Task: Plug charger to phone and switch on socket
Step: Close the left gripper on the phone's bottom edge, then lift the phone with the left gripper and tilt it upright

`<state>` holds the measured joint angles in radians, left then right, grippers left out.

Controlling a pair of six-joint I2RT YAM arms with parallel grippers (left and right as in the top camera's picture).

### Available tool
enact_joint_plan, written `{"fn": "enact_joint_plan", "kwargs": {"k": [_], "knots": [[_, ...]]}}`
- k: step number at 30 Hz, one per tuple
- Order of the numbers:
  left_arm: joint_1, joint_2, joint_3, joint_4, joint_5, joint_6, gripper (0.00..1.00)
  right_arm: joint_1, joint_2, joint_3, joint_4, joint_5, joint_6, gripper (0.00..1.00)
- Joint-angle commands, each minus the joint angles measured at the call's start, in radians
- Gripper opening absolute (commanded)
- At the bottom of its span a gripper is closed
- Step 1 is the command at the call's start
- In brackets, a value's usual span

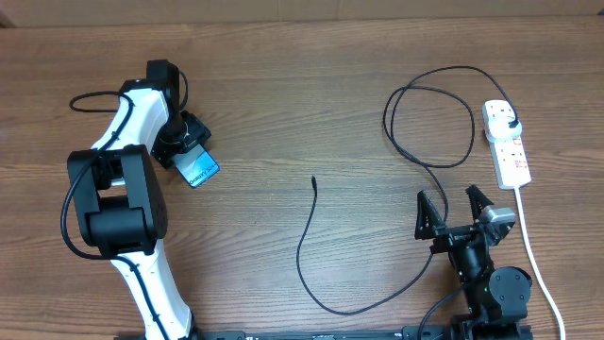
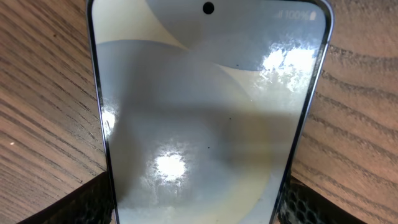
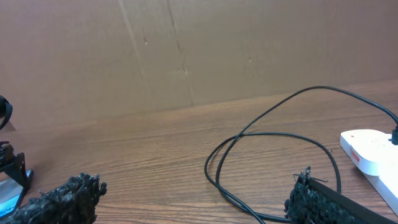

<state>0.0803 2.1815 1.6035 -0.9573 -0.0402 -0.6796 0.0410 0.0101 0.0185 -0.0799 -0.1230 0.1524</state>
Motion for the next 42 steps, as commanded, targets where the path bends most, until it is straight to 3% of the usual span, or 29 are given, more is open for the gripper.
{"fn": "enact_joint_plan", "kwargs": {"k": [1,4,7,12,15,26,37,42], "knots": [[0.003,0.024,-0.032,-0.014,-0.018,0.011,0.67,0.006,-0.007,-0.01,0.004,0.01,-0.008,1.0],[0.003,0.024,-0.032,-0.014,-0.018,0.011,0.63,0.006,-0.007,-0.01,0.004,0.01,-0.008,1.0],[0.003,0.024,-0.032,-0.014,-0.018,0.011,0.52,0.006,-0.007,-0.01,0.004,0.01,-0.008,1.0],[0.003,0.024,-0.032,-0.014,-0.018,0.011,0.17,0.006,-0.007,-0.01,0.004,0.01,-0.008,1.0],[0.003,0.024,-0.032,-0.011,-0.018,0.01,0.04,0.006,-0.007,-0.01,0.004,0.01,-0.008,1.0],[0.003,0.021,0.005,-0.013,-0.011,0.011,0.04,0.006,-0.007,-0.01,0.004,0.01,-0.008,1.0],[0.003,0.021,0.305,-0.196,0.022,0.022,0.04,0.006,-0.007,-0.01,0.004,0.01,-0.008,1.0],[0.003,0.021,0.444,-0.282,0.207,0.022,0.04,0.006,-0.007,-0.01,0.004,0.01,-0.008,1.0]]}}
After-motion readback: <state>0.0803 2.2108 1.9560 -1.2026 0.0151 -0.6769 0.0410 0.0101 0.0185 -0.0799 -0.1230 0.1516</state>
